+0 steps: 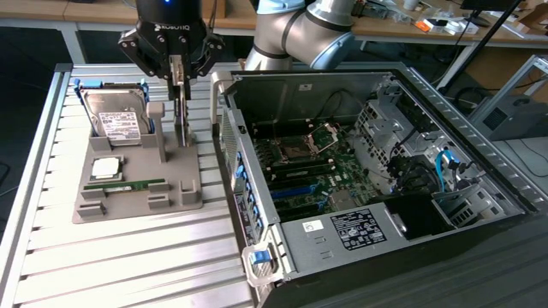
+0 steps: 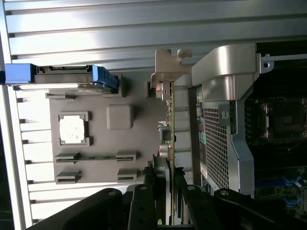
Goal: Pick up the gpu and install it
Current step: 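Pick up the gpu and move the gpu toward the slot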
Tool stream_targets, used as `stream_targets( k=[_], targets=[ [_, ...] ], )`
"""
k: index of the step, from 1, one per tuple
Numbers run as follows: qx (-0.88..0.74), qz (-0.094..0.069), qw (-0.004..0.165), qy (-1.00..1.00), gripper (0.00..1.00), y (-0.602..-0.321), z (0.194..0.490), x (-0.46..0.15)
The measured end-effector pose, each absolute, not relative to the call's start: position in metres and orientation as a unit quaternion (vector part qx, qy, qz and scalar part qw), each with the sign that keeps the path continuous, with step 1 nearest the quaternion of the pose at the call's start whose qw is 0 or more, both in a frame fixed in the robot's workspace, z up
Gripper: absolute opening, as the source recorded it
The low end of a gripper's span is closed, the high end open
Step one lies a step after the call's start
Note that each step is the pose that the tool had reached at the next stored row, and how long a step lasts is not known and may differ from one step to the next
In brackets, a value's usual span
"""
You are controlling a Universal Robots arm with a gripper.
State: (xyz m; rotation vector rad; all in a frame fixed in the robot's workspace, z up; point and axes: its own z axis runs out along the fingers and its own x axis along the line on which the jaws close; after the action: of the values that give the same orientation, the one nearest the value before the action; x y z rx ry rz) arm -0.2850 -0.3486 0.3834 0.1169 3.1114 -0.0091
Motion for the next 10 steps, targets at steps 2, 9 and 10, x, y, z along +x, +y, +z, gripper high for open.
stream_targets(
  k=[2, 9, 10],
  targets=[
    [0.038, -0.003, 0.014, 0.999, 0.27, -0.3486, 0.3840, -0.2850],
    [0.038, -0.003, 0.014, 0.999, 0.27, -0.3486, 0.3862, -0.2850],
    [0.038, -0.003, 0.014, 0.999, 0.27, -0.3486, 0.3864, -0.2850]
  ],
)
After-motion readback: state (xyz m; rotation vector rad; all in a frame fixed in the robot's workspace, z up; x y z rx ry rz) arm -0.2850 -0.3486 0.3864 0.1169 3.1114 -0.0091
